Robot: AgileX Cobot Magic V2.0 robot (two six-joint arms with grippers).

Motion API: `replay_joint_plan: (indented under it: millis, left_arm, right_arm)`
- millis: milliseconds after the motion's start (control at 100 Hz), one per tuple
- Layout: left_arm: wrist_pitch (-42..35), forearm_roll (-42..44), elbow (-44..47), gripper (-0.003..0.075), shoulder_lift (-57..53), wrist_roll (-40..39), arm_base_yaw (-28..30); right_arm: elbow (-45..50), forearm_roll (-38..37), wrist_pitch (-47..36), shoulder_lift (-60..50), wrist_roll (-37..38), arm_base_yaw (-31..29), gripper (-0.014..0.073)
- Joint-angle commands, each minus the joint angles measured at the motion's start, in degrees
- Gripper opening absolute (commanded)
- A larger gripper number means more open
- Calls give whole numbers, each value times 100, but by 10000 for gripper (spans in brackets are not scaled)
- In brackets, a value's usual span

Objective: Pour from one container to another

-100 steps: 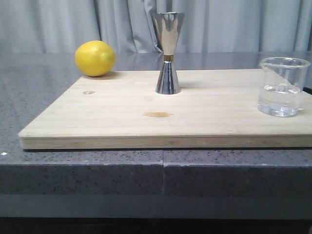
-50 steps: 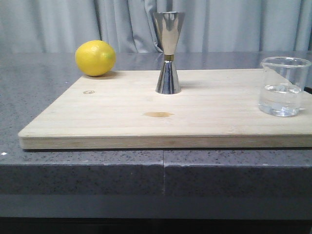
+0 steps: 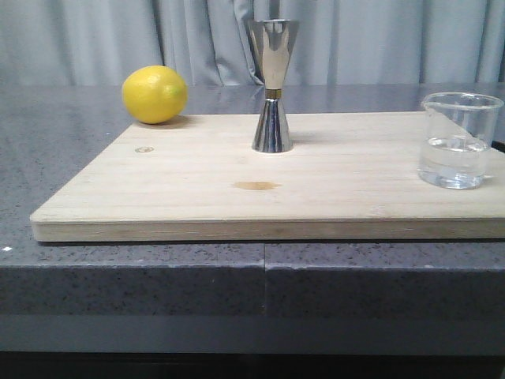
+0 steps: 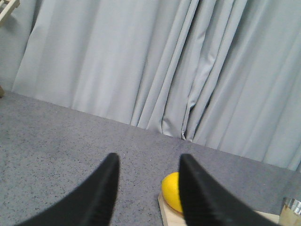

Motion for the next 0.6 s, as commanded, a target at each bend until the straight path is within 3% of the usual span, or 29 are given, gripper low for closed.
replay_joint_plan:
  millis: [0,70,110,210,290,430,590]
  left_arm:
    - [-477,-37,-360,578,456,17,22]
    - [-662,-37,-412,698,761,17,22]
    - [-684,-37,-449,720,929,17,22]
    - [-632,35,-480,687,1301,26,-32]
    - [-545,524,-480,665,1582,113,-270]
    - [-739,1403,-480,631,2106,164,-1218]
    - [-1770,1629,-480,599,2901,164,-2384]
  right_arm:
    - [-258,13,-1074,381,-19,-9,479]
    - [-258,40,-1668,612,-19,-9,572]
    - [-258,96,-1933,738,-19,-9,597]
    - [-258,186,-2014,957,-19,-9,609]
    - [-258,185,-1502,1030,-19,1,609]
    - [-258,185,-533,1053,-19,1,609]
    - [-235,185,-110,1053,-29,1,608]
